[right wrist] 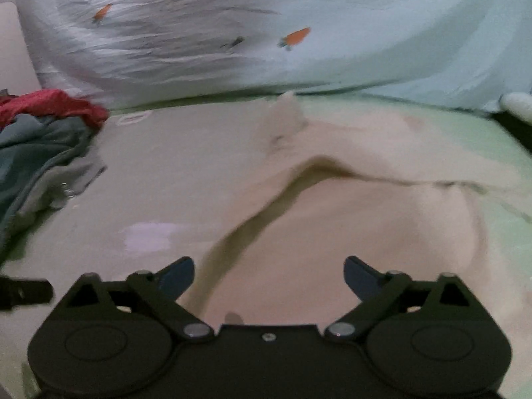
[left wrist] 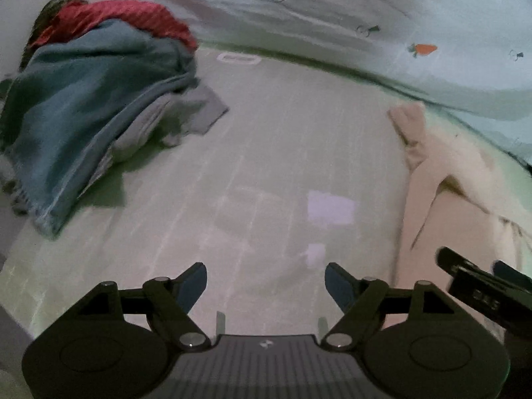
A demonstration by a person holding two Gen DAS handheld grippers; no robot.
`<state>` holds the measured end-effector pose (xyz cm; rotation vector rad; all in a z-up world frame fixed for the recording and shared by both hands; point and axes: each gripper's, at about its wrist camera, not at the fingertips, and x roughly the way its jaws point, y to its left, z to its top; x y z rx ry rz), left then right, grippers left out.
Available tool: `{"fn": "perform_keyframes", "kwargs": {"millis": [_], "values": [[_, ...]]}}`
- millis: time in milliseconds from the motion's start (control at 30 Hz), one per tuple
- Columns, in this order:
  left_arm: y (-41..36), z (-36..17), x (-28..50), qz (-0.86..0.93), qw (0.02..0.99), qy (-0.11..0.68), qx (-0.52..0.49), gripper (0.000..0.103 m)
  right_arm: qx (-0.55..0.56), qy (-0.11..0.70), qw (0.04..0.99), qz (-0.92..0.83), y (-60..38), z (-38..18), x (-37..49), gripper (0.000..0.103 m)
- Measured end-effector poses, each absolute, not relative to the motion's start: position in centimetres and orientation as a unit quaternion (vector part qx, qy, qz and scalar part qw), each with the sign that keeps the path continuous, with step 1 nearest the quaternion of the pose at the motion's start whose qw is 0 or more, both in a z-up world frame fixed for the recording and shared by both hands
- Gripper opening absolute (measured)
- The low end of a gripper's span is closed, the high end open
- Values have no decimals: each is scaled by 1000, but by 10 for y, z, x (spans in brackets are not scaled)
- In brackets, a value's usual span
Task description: Fold clothes
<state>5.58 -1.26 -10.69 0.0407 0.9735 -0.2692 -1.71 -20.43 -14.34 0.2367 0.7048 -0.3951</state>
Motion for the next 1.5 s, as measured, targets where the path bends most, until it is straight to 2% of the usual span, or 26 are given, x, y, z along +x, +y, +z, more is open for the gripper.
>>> {"fn": "perform_keyframes", "kwargs": {"millis": [167, 267, 333, 367, 433, 467, 667, 800, 1000, 1167, 1233, 1433, 1500], "values": [[14, -110, 39, -128, 874, 467, 34, 79, 106, 372, 907, -165, -179, -157, -9, 74], [26, -111, 34, -124, 874, 469, 40, 79, 97, 392, 903, -148, -166, -166, -4, 56], [33, -111, 32, -122, 873, 470, 38, 79, 92, 404, 900, -138, -159, -171, -1, 29], [35, -111, 31, -122, 873, 470, 37, 79, 91, 404, 900, -134, -160, -170, -3, 24], [36, -110, 29, -124, 873, 471, 35, 79, 92, 405, 901, -128, -163, -169, -6, 4], [36, -110, 29, -126, 873, 471, 35, 79, 102, 402, 901, -126, -167, -166, -8, 3], [27, -111, 32, -144, 869, 472, 25, 79, 172, 352, 912, -123, -206, -132, -42, 3], [10, -113, 35, -167, 864, 475, 24, 79, 210, 325, 903, -186, -245, -115, -81, 3], [-21, -114, 39, -201, 857, 472, 38, 79, 196, 360, 875, -258, -281, -144, -98, 4], [-47, -110, 40, -221, 856, 464, 57, 79, 150, 397, 865, -268, -271, -168, -93, 18], [-56, -110, 39, -228, 854, 462, 68, 79, 133, 400, 865, -273, -268, -167, -92, 39], [-77, -116, 42, -231, 847, 473, 76, 79, 156, 376, 869, -280, -282, -154, -104, 63], [-86, -115, 43, -229, 845, 477, 75, 79, 159, 368, 872, -281, -291, -146, -109, 67]]}}
